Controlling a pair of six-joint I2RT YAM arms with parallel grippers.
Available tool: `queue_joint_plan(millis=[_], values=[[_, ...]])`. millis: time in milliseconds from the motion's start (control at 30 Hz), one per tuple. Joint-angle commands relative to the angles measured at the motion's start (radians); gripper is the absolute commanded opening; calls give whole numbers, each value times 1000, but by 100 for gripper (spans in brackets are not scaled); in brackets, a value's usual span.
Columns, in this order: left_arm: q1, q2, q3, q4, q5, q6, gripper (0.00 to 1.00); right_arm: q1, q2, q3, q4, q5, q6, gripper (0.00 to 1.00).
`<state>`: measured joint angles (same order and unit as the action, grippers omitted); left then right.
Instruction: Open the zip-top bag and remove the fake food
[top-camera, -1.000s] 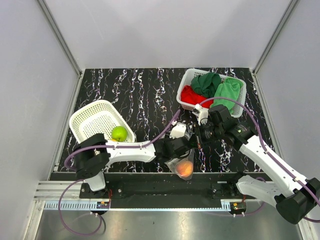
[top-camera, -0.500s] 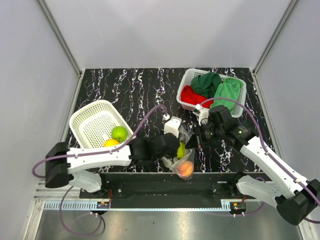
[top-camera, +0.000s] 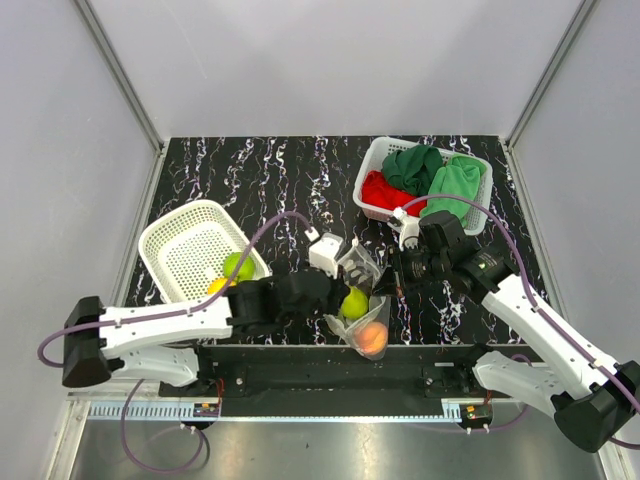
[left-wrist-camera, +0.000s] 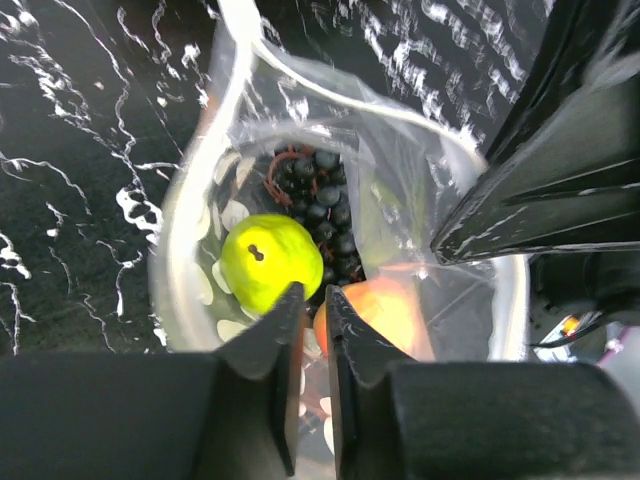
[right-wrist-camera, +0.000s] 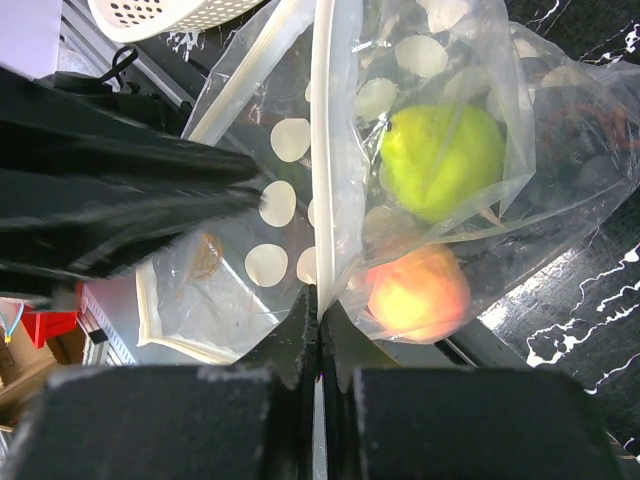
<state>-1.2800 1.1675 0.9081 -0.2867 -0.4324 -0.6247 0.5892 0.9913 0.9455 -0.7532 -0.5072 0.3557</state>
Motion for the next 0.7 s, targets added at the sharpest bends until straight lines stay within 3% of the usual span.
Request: queue_joint_plan(millis=[0, 133, 367, 433, 667], values=[[4, 136, 80, 37, 32, -15, 23, 8, -17, 4, 5, 6, 3, 0], [5, 247, 144, -25, 2, -62, 38, 9, -22, 3, 3, -4, 6, 0], [5, 389, 210, -138, -55, -150, 44, 9, -19, 3, 3, -2, 3, 0], [5, 415, 209, -146, -69, -162, 53, 9, -19, 1, 2, -4, 3, 0], [5, 498, 222, -166, -89, -185, 70, 8, -13, 1, 5, -7, -1, 0]])
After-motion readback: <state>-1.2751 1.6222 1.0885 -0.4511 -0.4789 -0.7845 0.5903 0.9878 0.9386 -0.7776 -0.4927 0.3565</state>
